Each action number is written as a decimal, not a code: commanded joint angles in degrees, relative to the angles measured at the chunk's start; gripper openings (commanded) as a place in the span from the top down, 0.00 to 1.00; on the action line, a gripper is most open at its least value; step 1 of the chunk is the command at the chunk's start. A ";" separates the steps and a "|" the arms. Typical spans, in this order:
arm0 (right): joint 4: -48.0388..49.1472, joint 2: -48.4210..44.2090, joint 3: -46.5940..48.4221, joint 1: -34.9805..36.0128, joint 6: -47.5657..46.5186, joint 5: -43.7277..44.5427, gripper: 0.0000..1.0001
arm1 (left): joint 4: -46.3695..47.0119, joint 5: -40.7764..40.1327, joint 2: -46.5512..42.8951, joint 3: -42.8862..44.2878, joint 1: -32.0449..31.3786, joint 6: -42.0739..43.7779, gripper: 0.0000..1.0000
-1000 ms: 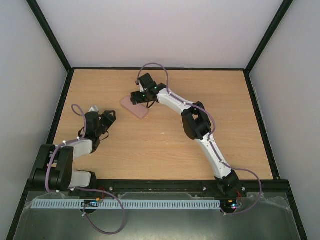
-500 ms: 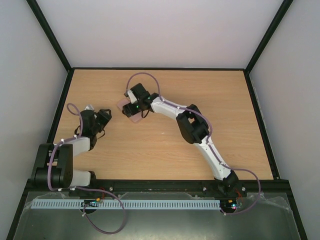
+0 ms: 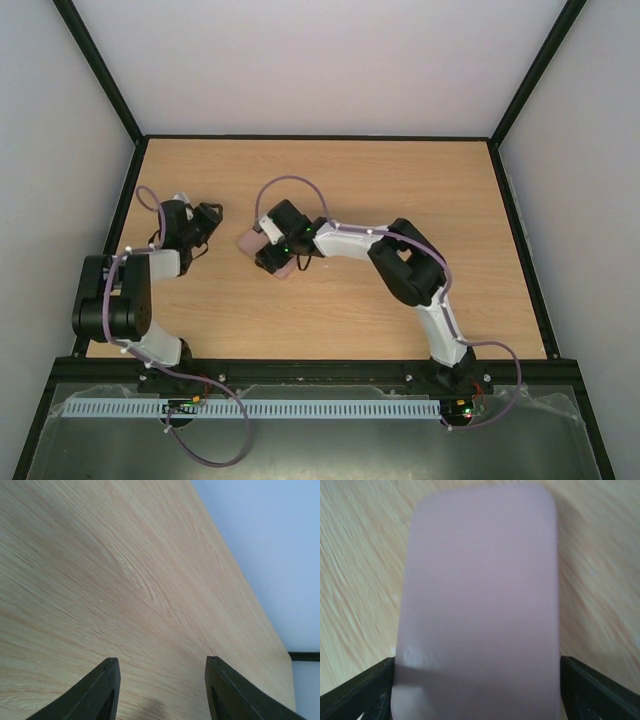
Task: Organize the sunglasses
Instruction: Move the sunglasses case at the center of the board.
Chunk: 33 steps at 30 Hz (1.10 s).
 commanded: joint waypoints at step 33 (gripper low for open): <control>0.01 -43.27 -44.50 -10.03 32.00 11.14 0.40 | -0.07 -5.44 0.15 -5.72 -20.83 0.84 0.70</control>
